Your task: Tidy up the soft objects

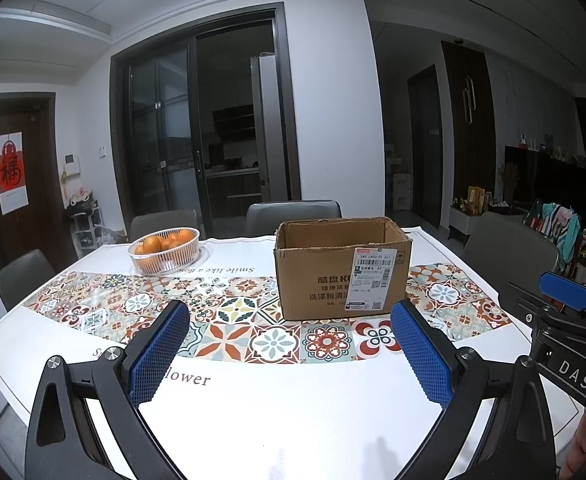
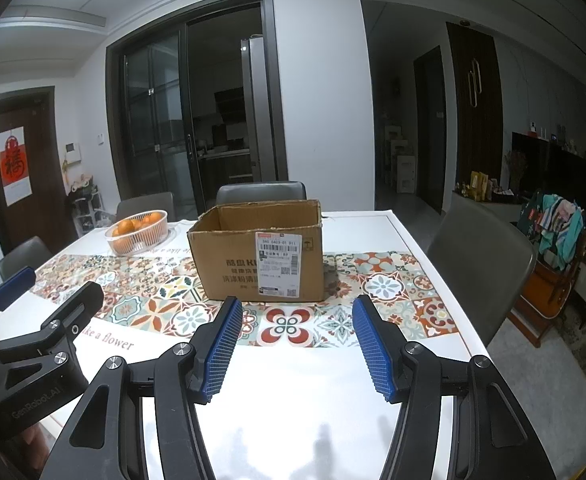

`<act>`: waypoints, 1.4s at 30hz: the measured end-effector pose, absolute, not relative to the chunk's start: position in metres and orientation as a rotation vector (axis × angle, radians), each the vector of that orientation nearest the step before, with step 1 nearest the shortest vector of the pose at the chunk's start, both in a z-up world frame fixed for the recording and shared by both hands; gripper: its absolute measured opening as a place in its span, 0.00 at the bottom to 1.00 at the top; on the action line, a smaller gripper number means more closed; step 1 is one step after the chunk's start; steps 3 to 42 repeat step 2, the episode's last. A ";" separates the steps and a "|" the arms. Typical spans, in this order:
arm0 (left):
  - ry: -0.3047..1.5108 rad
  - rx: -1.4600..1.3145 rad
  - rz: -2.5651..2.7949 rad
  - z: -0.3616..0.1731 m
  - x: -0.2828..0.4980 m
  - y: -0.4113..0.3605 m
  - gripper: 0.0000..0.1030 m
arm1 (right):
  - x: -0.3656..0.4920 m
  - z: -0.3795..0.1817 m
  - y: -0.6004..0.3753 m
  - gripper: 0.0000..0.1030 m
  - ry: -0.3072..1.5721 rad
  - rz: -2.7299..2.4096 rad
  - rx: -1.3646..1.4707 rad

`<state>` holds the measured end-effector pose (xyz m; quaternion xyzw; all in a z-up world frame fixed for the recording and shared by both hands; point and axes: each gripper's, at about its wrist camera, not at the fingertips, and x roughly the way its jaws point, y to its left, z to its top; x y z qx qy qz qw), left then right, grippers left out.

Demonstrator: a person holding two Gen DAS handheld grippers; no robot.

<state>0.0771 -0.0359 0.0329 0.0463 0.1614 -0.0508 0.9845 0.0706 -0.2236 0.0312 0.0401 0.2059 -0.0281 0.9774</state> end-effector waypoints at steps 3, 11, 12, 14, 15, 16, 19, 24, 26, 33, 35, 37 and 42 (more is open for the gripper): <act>0.325 0.094 -0.102 0.033 0.077 -0.036 1.00 | 0.070 0.031 -0.224 0.57 0.415 -0.057 0.081; 0.325 0.094 -0.102 0.033 0.077 -0.036 1.00 | 0.070 0.031 -0.224 0.57 0.415 -0.057 0.081; 0.325 0.094 -0.102 0.033 0.077 -0.036 1.00 | 0.070 0.031 -0.224 0.57 0.415 -0.057 0.081; 0.325 0.094 -0.102 0.033 0.077 -0.036 1.00 | 0.070 0.031 -0.224 0.57 0.415 -0.057 0.081; 0.325 0.094 -0.102 0.033 0.077 -0.036 1.00 | 0.070 0.031 -0.224 0.57 0.415 -0.057 0.081; 0.325 0.094 -0.102 0.033 0.077 -0.036 1.00 | 0.070 0.031 -0.224 0.57 0.415 -0.057 0.081; 0.325 0.094 -0.102 0.033 0.077 -0.036 1.00 | 0.070 0.031 -0.224 0.57 0.415 -0.057 0.081; 0.325 0.094 -0.102 0.033 0.077 -0.036 1.00 | 0.070 0.031 -0.224 0.57 0.415 -0.057 0.081; 0.325 0.094 -0.102 0.033 0.077 -0.036 1.00 | 0.070 0.031 -0.224 0.57 0.415 -0.057 0.081; 0.325 0.094 -0.102 0.033 0.077 -0.036 1.00 | 0.070 0.031 -0.224 0.57 0.415 -0.057 0.081; 0.325 0.094 -0.102 0.033 0.077 -0.036 1.00 | 0.070 0.031 -0.224 0.57 0.415 -0.057 0.081; 0.325 0.094 -0.102 0.033 0.077 -0.036 1.00 | 0.070 0.031 -0.224 0.57 0.415 -0.057 0.081; 0.325 0.094 -0.102 0.033 0.077 -0.036 1.00 | 0.070 0.031 -0.224 0.57 0.415 -0.057 0.081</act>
